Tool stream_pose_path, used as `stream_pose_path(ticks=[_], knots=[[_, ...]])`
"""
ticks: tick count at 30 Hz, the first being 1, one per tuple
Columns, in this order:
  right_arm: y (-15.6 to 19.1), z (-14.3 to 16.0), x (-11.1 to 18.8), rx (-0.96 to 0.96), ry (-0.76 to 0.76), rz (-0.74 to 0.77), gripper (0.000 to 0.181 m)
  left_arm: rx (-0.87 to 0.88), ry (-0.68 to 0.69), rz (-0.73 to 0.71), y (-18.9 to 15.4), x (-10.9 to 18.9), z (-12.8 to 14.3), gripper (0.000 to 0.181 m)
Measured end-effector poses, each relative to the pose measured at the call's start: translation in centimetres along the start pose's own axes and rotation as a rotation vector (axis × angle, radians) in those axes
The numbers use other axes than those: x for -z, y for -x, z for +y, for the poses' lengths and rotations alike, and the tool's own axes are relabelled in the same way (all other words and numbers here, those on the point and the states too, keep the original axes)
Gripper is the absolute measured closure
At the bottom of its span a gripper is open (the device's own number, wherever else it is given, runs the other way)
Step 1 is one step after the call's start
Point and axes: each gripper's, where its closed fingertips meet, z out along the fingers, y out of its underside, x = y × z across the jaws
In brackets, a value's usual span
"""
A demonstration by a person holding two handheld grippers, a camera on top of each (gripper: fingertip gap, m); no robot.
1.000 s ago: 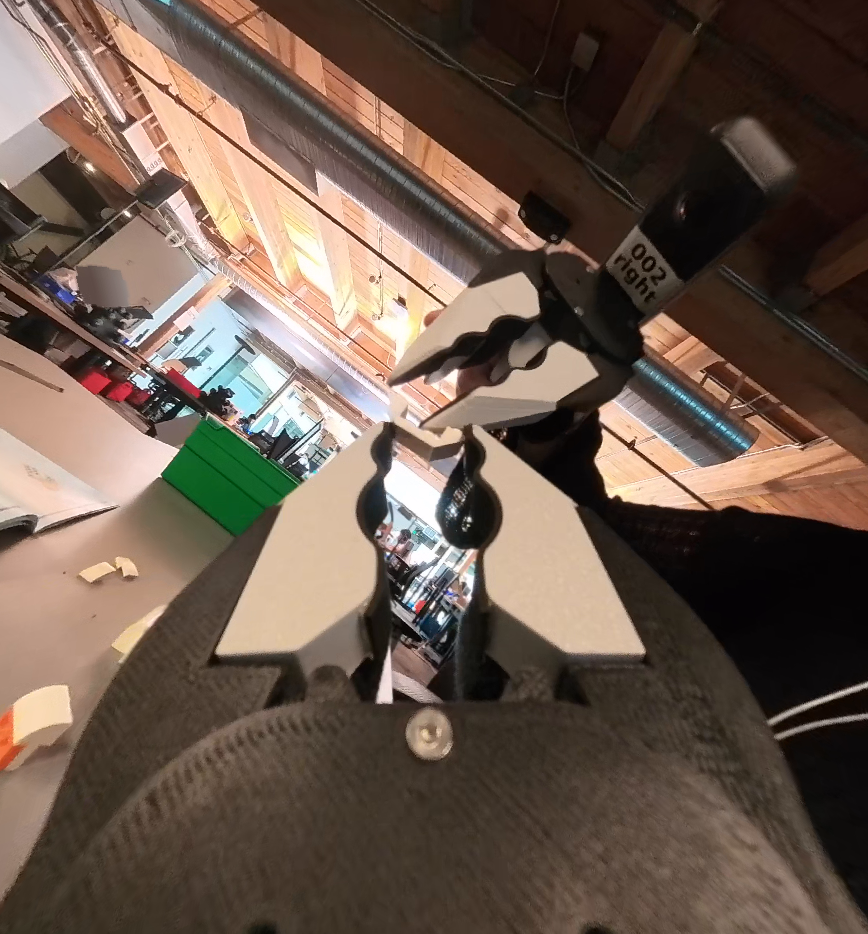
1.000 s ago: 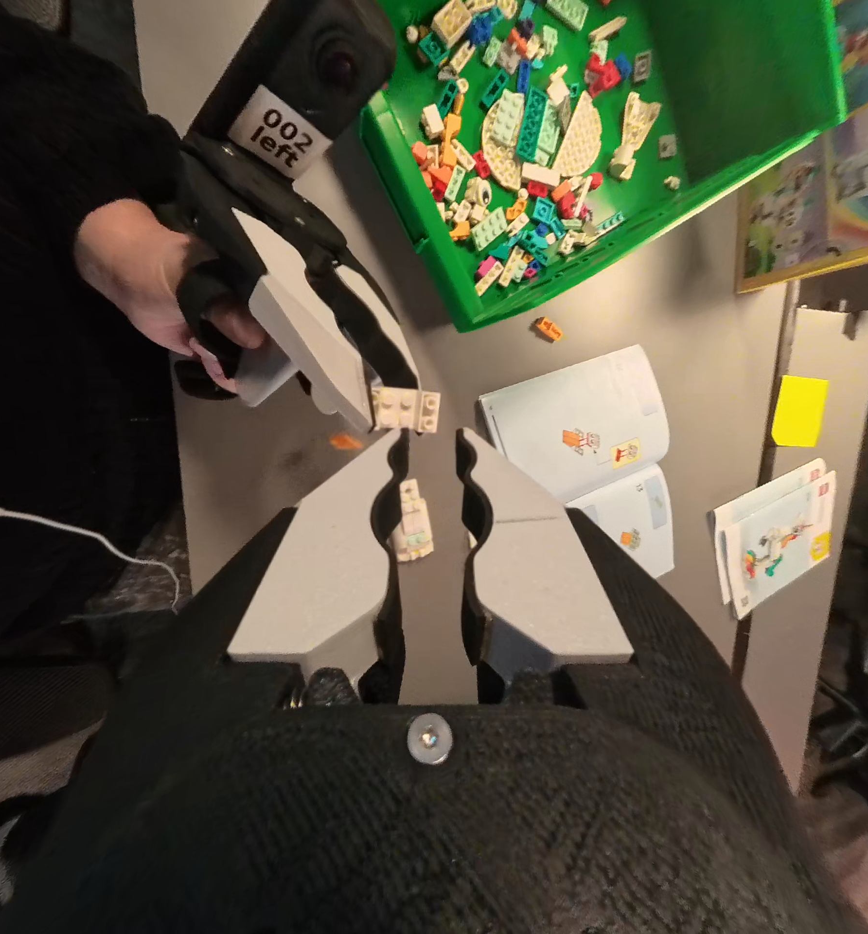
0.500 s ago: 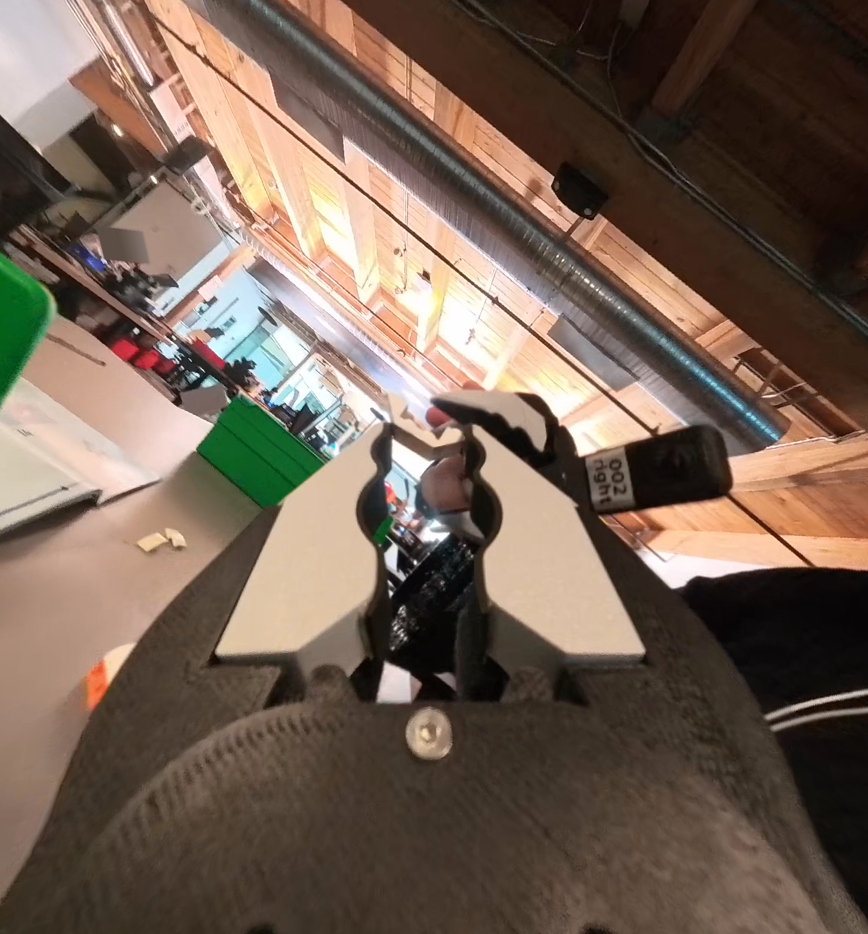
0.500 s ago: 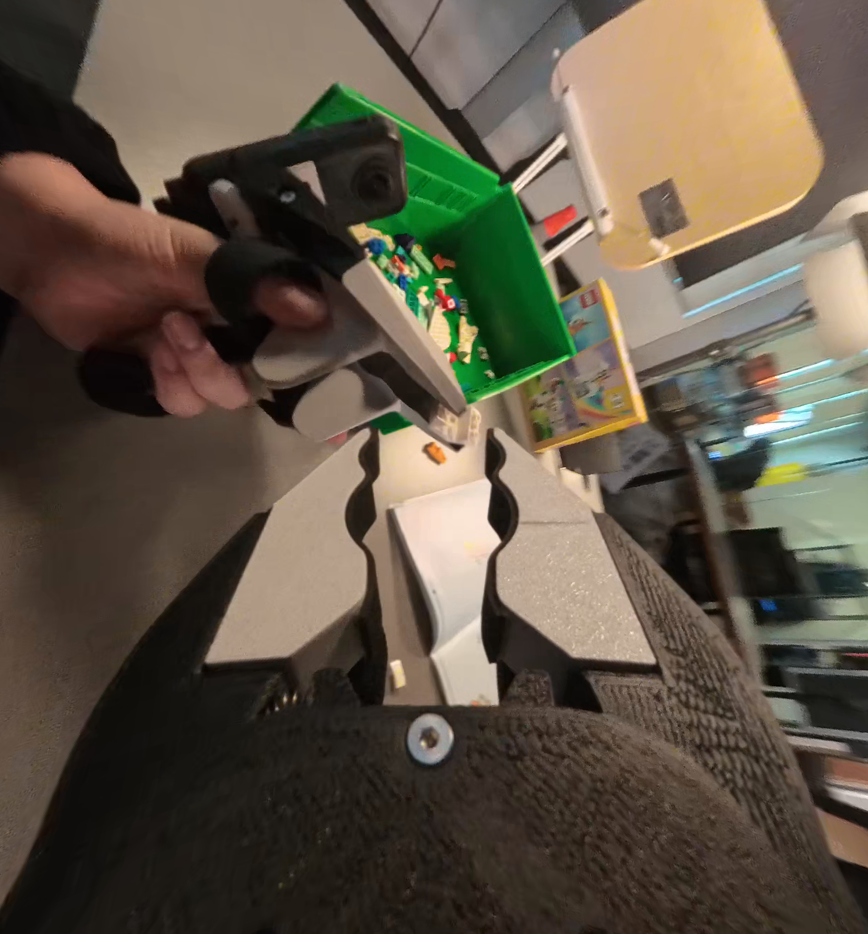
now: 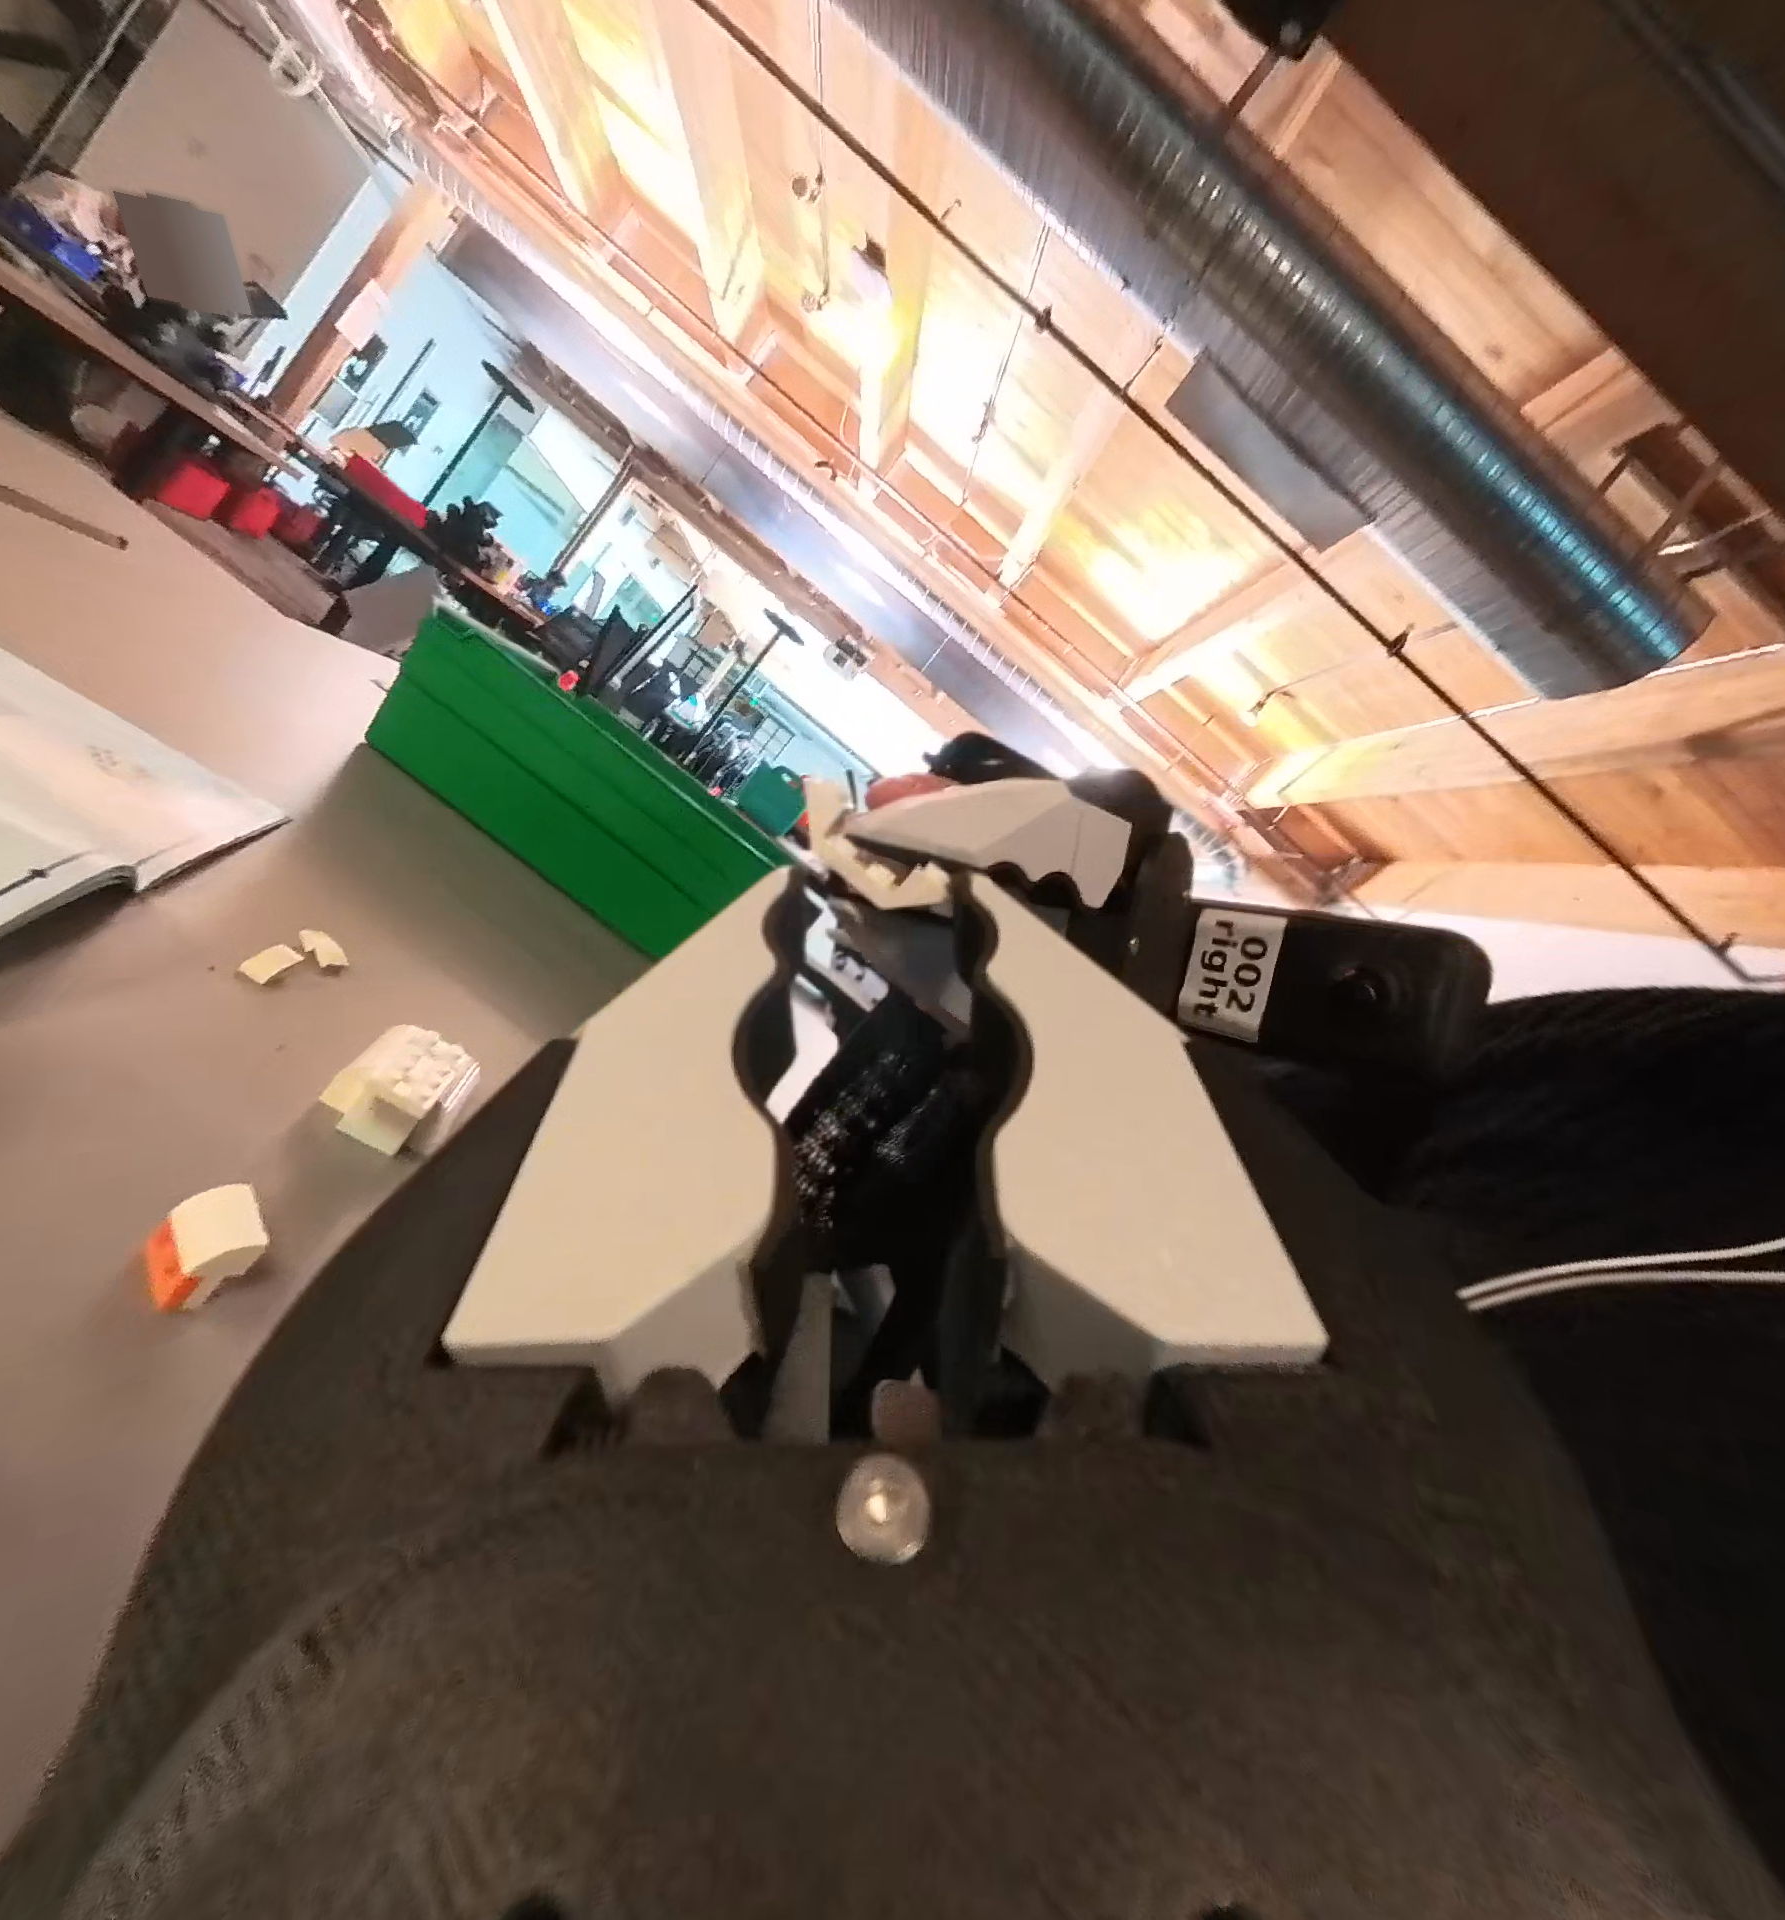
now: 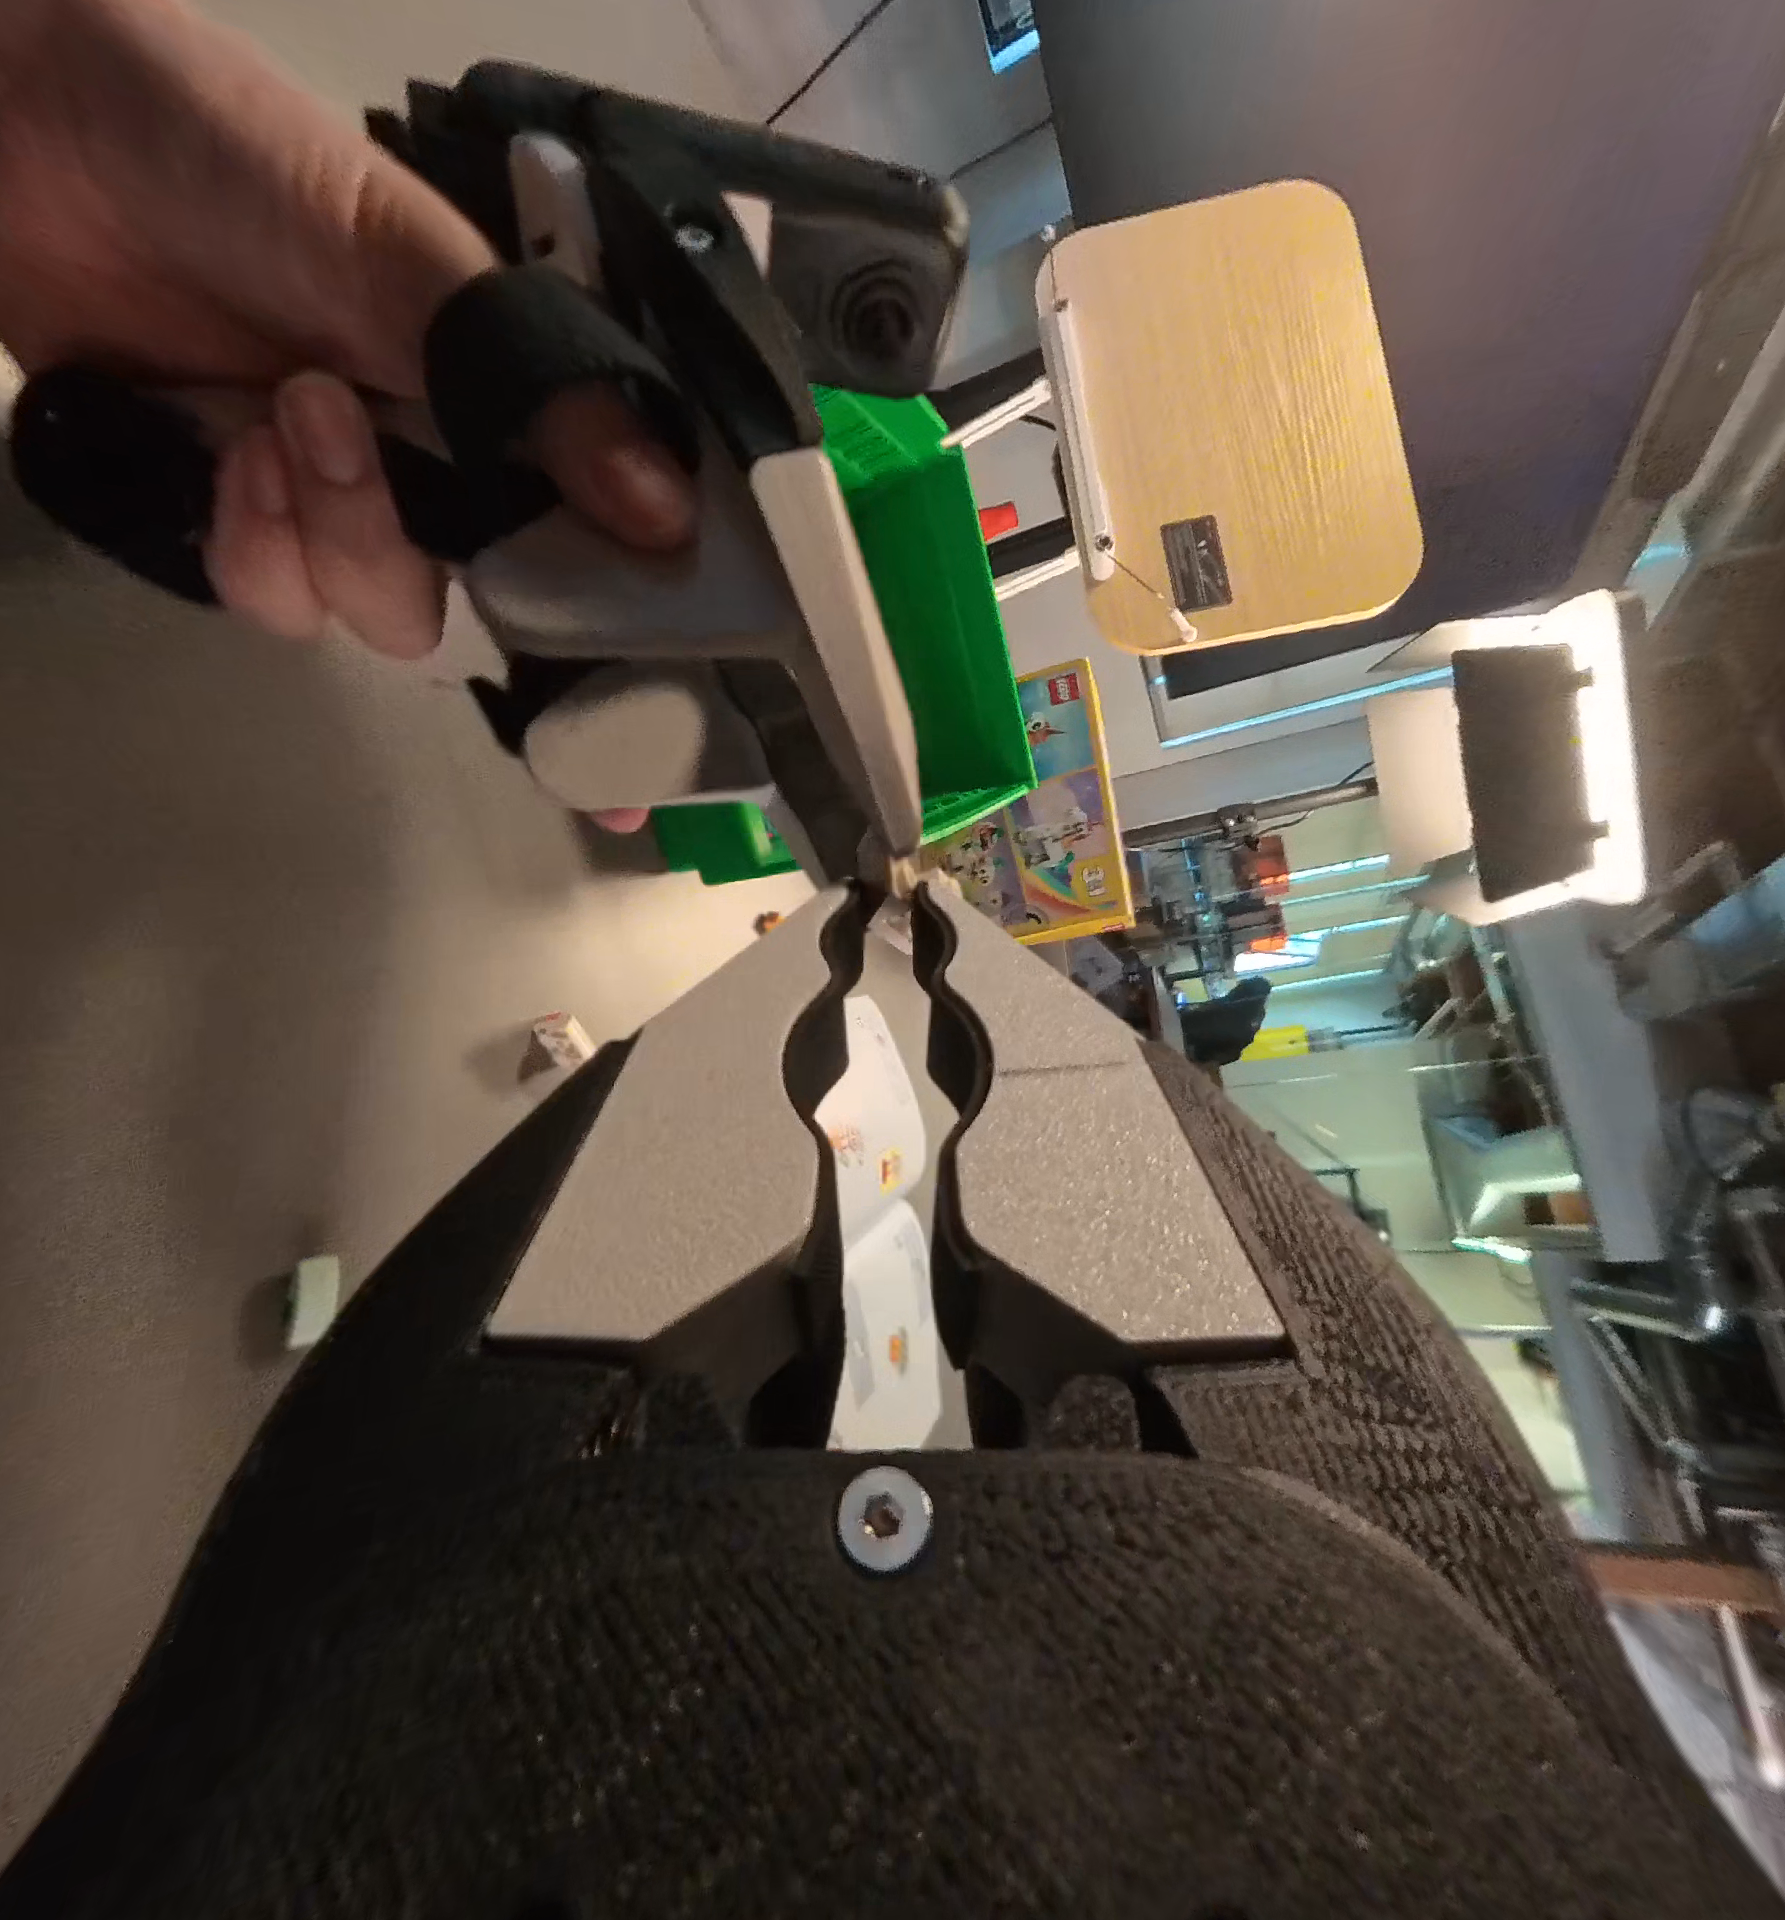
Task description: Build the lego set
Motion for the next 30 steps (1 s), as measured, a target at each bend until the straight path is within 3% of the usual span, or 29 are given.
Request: stream_pose_path(ticks=[4,8,10,12,14,16,19,22,25,30], knots=[[1.2,-0.6,1.1,0.106,-0.061,-0.045,0.174,-0.059,0.024,-0.041,0.2,0.7,-0.2,0.139],[2.6,-1.5,1.8,0.177,-0.12,-0.1,0.175,-0.094,0.131,-0.055,0.4,0.5,1.0,0.138],[3.1,-1.5,1.8,0.184,-0.126,-0.117,0.175,-0.083,0.184,-0.055,0.5,0.4,1.7,0.148],[3.6,-1.3,1.7,0.179,-0.113,-0.127,0.174,-0.033,0.222,0.016,-0.4,0.4,2.2,0.176],[3.6,-0.5,1.6,0.091,-0.071,-0.112,0.168,-0.085,0.229,-0.033,0.2,0.6,2.2,0.176],[2.8,2.1,1.8,-0.061,0.033,-0.016,0.156,-0.287,0.183,-0.174,1.3,1.7,0.9,0.176],[1.6,7.9,4.7,-0.29,0.218,0.279,0.151,-0.737,0.123,-0.472,2.6,5.1,-1.9,0.176],[1.6,11.8,8.5,-0.291,0.364,0.523,0.151,-1.047,0.195,-0.752,3.8,8.4,-2.6,0.176],[2.0,13.2,9.5,-0.284,0.455,0.614,0.123,-1.255,0.3,-0.947,4.7,11.0,-2.0,0.175],[1.8,12.8,9.4,-0.369,0.421,0.747,0.114,-1.639,0.362,-1.112,5.0,13.0,-2.1,0.175]])
